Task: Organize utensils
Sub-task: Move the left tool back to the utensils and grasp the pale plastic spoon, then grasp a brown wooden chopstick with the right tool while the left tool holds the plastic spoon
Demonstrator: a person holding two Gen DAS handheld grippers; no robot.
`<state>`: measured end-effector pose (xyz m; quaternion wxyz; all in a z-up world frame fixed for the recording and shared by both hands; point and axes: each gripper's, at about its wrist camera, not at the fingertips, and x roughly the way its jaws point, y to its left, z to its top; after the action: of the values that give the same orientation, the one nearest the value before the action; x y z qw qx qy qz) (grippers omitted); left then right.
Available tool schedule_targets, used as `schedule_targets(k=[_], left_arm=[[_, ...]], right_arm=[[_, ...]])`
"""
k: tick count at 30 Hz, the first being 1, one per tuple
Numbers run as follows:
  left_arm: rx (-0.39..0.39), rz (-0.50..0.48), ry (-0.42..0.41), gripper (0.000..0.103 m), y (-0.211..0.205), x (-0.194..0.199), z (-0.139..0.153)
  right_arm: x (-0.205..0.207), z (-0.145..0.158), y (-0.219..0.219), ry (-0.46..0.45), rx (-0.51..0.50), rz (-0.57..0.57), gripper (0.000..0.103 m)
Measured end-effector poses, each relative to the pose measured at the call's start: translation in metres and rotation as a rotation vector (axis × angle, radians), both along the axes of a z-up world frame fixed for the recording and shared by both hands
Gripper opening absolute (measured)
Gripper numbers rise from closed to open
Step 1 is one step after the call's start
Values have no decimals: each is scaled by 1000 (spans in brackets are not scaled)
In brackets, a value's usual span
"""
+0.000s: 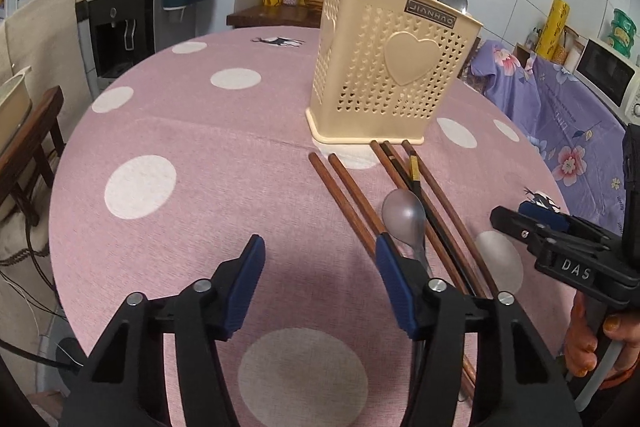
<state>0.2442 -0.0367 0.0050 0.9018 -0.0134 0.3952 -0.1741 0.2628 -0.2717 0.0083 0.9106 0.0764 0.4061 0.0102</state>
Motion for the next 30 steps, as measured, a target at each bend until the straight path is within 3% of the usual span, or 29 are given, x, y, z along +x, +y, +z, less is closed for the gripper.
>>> schedule_targets(k=[8,23,28,30], left_arm=[[9,-60,-15,54,-28,-1,1],[152,-112,-25,55,-86,17,-12],[153,-101,-20,38,-85,20,-12],[145,-101,-14,37,-84,21,-12]], right_arm=[[-4,-3,-4,5,-2,-29,64],[-16,-5,-31,16,22,-94,64],[-11,-5,-24,20,9,-75,61],[-9,-5,-21,22,11,-69,61]])
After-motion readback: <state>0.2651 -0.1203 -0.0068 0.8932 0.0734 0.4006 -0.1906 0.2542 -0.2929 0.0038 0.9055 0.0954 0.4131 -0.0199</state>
